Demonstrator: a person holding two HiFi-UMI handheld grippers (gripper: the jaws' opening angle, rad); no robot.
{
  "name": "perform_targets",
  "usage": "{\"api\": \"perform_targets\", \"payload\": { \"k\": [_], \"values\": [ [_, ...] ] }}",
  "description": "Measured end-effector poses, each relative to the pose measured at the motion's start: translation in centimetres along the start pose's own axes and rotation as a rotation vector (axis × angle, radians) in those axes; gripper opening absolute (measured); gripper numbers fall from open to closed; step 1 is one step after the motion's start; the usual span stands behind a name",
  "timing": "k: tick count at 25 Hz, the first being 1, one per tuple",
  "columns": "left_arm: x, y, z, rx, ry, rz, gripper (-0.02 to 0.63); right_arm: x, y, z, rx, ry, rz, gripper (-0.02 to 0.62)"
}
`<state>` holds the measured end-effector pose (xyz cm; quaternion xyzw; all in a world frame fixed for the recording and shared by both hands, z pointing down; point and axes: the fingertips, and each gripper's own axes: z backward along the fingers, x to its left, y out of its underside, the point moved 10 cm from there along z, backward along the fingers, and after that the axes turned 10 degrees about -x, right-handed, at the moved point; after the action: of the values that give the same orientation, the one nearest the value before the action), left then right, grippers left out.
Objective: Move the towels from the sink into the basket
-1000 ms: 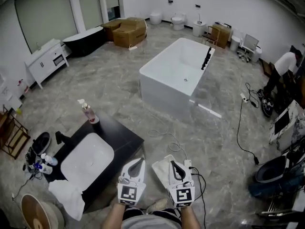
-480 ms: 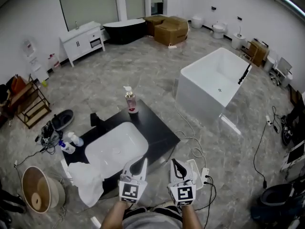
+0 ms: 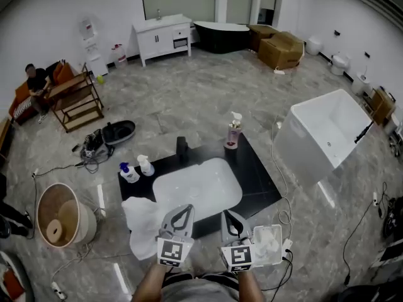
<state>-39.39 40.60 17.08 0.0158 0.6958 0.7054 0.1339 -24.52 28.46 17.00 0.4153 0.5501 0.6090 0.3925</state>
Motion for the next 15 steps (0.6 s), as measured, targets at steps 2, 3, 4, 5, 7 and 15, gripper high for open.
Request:
{"api": "perform_targets", "payload": {
  "k": [2,3,4,5,7,15],
  "values": [
    [2.0,1.0,1.8,0.013,-0.05,0.0,0.009,2.2,0.7,-1.9,0.0,-0.057,-0.003,0.0],
    [3.0,1.5,2.7,0.021,-0.077,-0.001,0.009,3.3,1.1,-2.9,-0.001,-0.085,-0.007,0.0],
    [3.9,2.0,3.5,0.03,-0.103,-0.001,0.009,4.3,1.4,-3.8,-0.001,-0.114,-0.01,0.0],
    [4.7,2.3,4.3,0.039,-0.129,0.0,0.009,5.3,1.6,-4.6,-0.001,-0.141,-0.012,0.0],
    [6.2,2.7,5.7,0.056,-0.176,0.004,0.009,7.0,1.7,-6.2,0.001,-0.19,-0.017,0.0],
    [10.0,6.9,11.8,0.135,-0.357,0.04,0.009,13.8,5.3,-10.4,0.033,-0.396,-0.053,0.0]
  ]
}}
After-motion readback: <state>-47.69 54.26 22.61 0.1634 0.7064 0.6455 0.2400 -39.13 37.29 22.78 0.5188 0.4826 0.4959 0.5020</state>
